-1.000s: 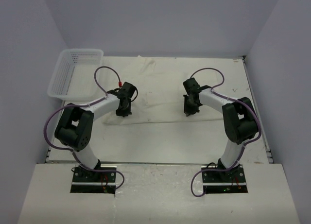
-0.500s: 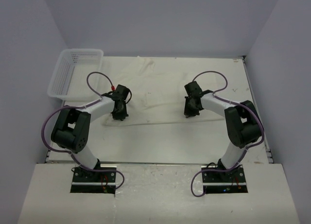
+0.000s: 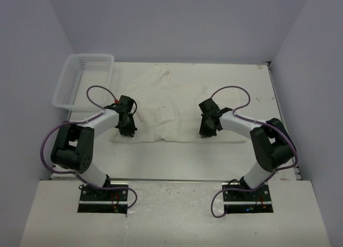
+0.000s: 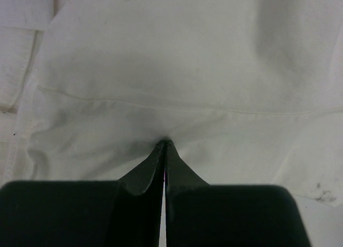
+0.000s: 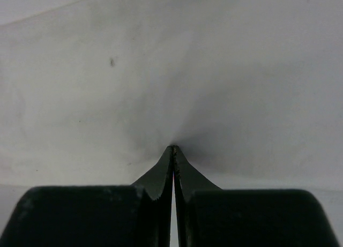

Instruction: Fold and stack the t-shirts

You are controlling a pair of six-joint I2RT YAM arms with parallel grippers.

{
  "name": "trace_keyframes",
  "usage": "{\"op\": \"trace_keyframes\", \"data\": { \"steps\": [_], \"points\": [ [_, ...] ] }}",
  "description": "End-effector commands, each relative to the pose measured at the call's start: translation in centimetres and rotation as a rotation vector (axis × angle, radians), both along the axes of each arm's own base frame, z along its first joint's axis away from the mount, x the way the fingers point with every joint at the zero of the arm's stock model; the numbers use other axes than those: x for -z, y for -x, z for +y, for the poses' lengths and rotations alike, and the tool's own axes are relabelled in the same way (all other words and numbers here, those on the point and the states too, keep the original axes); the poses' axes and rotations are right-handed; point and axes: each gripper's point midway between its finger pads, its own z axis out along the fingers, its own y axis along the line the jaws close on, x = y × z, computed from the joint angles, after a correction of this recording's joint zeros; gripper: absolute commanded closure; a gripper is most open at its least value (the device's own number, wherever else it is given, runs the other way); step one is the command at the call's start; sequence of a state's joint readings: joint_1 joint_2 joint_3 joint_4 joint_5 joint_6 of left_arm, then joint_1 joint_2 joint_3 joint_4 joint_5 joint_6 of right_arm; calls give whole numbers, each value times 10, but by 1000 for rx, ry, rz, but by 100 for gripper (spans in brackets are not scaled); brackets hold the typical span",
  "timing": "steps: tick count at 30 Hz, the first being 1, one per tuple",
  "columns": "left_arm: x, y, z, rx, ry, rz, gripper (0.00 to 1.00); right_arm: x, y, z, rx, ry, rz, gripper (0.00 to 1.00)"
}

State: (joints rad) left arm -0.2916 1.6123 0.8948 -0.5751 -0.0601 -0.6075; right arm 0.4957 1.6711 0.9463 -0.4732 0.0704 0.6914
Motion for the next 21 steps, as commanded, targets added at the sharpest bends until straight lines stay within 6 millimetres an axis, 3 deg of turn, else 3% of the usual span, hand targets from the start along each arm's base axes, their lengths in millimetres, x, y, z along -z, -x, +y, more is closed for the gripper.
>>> {"op": "trace_keyframes", "data": {
  "steps": [1,7,13,21],
  "points": [
    [23,70,14,-16,-24,255,100,19,43,-6,40,47,112,100],
    [19,94,25,-55,-76,330,100,23,68,-12,87,54,121,100],
    [14,124,54,-79,-210,472,100,24,94,-17,125,49,129,100],
    [7,129,67,-102,-245,479,100,26,122,-23,156,66,146,100]
  ]
}}
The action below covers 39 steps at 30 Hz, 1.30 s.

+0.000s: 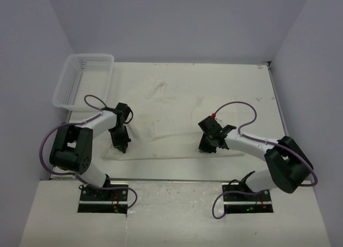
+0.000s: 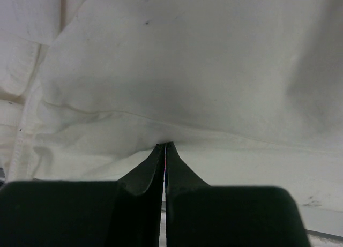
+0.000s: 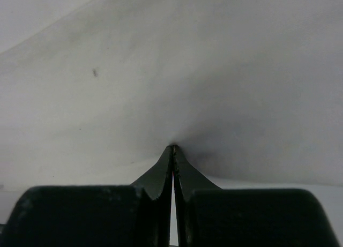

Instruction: Fold and stack the t-shirts

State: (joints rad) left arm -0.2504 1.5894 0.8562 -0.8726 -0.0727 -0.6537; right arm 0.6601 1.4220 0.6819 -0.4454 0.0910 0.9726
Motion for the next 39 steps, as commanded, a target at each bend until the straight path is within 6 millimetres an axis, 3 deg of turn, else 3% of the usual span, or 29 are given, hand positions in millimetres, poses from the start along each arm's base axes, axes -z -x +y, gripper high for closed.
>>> {"op": "trace_keyframes", "data": {
  "steps": [1,8,12,15,20,26,28,30,31,32,33,34,35,36,37,38,39],
  "points": [
    [4,51,34,0,-147,189,100,26,49,-37,42,146,147,100],
    [0,59,38,-12,-165,182,100,19,59,-37,54,188,139,100],
    [-4,57,40,-19,-174,155,100,8,64,-25,27,176,105,100],
    [-11,52,40,-23,-172,117,100,-8,62,-15,0,193,49,100],
    [-39,33,44,-38,-201,19,100,-46,62,6,-68,243,-16,100],
    [-86,3,40,-55,-202,-166,100,-95,31,31,-175,286,-157,99],
    [-101,-12,36,-42,-208,-247,100,-107,13,62,-248,206,-227,92],
    [-106,-22,37,-20,-218,-290,100,-118,-4,90,-391,142,-277,74],
    [-108,-33,33,-13,-202,-327,100,-112,-10,114,-445,85,-255,71],
    [-107,-37,28,19,-169,-342,100,-127,-28,130,-498,63,-299,68],
    [-107,-49,21,27,-135,-397,100,-130,-37,143,-535,46,-319,68],
    [-111,-55,16,30,-106,-437,100,-113,-43,156,-612,59,-277,68],
    [-111,-58,7,39,-57,-459,100,-111,-51,166,-639,46,-269,70],
    [-115,-69,0,53,-13,-526,100,-124,-64,184,-657,4,-300,75],
    [-115,-73,-6,60,18,-548,100,-104,-71,194,-692,-10,-243,84],
    [-116,-74,-12,69,48,-559,100,-100,-77,200,-706,-22,-232,85],
    [-118,-80,-14,65,57,-582,100,-110,-87,215,-717,-65,-253,85]
  ]
}}
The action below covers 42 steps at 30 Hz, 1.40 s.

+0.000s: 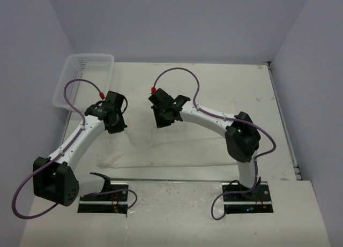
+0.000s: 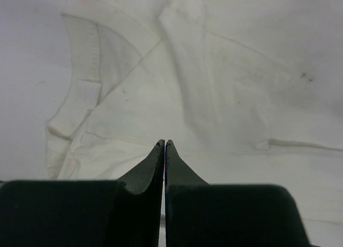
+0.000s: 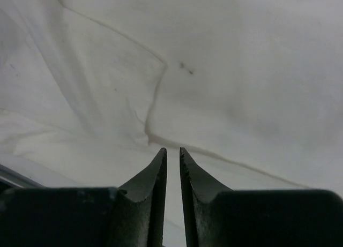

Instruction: Fold and stack the t-shirts

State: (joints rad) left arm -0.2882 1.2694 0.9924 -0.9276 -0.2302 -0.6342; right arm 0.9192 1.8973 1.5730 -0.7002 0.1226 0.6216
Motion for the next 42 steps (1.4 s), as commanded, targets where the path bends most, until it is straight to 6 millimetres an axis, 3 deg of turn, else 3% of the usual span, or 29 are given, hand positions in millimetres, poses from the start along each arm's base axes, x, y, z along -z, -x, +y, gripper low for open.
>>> {"op": "trace_keyframes", "data": {
  "steps": [1,2,5,6,13,28,42],
  "points": [
    [-17,-32,-22,64,98,-159,100,-10,-24,38,-179,-103,1,83],
    [-17,-33,-21,74,92,-160,100,-5,-25,52,-213,-137,36,81],
    [-24,-42,-13,67,40,-176,100,15,-28,65,-245,-160,101,74],
    [-29,-45,-11,62,27,-191,100,11,-32,70,-250,-174,98,74],
    [-46,-58,-7,64,-2,-247,100,27,-32,83,-275,-196,161,72],
    [-58,-56,-6,78,20,-269,100,59,-36,65,-228,-136,208,72],
    [-73,-55,-11,103,50,-308,100,82,-36,65,-222,-112,257,71]
  ]
}}
